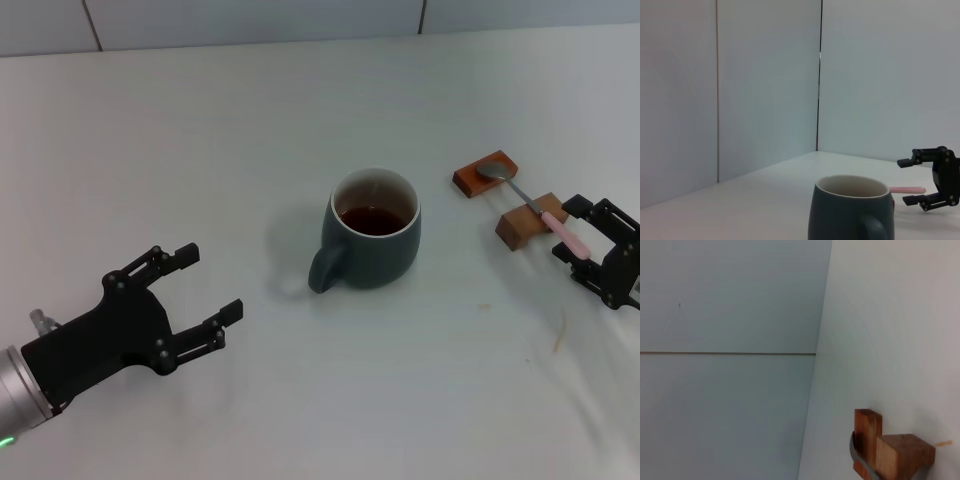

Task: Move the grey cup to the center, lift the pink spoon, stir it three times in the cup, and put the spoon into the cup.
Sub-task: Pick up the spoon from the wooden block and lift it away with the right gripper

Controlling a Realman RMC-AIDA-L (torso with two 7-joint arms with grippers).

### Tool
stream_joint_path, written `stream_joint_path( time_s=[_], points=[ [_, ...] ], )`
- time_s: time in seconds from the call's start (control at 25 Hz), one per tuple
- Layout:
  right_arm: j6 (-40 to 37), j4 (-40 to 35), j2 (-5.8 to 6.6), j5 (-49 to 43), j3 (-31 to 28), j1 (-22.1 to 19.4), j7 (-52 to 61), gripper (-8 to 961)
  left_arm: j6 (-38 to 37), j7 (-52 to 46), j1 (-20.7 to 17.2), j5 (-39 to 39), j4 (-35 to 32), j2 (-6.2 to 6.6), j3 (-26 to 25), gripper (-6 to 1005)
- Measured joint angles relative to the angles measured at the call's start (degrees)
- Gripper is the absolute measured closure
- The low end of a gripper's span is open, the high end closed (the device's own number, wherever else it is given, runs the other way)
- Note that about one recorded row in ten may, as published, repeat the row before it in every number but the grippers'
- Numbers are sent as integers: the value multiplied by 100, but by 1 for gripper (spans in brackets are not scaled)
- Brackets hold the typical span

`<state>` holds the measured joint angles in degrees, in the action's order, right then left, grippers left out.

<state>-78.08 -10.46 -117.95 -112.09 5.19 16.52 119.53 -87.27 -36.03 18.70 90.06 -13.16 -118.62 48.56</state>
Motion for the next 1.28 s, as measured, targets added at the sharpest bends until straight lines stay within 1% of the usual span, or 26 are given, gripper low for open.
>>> stream_joint_path(
  time_s=[0.36, 1.12, 1.28],
  points=[
    [65, 0, -16, -12, 0, 42, 0, 201, -37, 0, -16, -53, -16, -4, -13, 158],
    [141, 105, -16, -21, -1, 39, 45, 323, -49, 0, -25, -68, -19, -3, -14, 158],
    [144, 106, -20, -22, -30, 9, 48, 509, -54, 0, -25, -68, -19, -3, -14, 158]
  ],
)
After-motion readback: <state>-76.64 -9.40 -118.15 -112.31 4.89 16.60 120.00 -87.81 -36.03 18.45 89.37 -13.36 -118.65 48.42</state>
